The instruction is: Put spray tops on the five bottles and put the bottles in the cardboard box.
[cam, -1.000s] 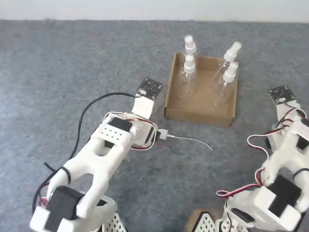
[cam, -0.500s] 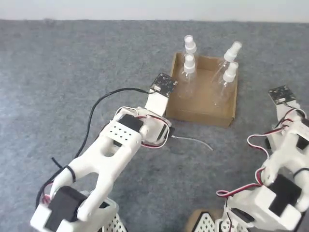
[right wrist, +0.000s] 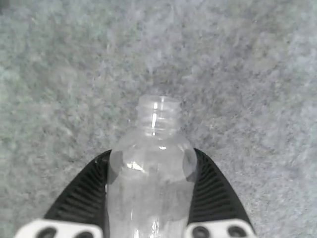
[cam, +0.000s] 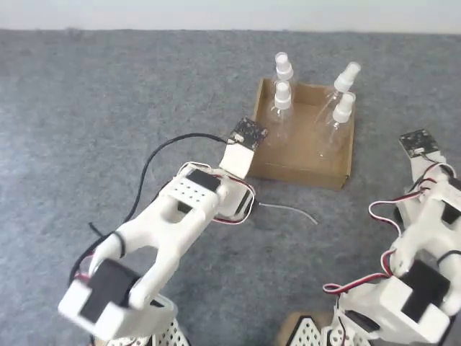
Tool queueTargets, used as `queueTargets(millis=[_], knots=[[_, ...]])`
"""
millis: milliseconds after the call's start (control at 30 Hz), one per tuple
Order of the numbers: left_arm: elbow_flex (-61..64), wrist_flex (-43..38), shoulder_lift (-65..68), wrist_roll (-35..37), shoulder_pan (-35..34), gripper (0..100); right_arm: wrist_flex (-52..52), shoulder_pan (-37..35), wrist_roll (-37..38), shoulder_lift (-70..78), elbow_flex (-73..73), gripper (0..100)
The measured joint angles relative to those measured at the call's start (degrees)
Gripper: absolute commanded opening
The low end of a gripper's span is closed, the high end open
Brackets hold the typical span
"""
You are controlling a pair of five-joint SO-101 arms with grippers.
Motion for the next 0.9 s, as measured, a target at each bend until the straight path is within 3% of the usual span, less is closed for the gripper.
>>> queueTargets(millis=[333, 900], knots=[[-2.37, 0.26, 3.69, -1.05, -3.78, 22, 0.0, 0.0, -3.43, 0.0, 0.09, 1.0], [2.29, 7.21, -10.99, -15.21, -24.62, 22, 0.0, 0.0, -3.6, 0.0, 0.09, 1.0]])
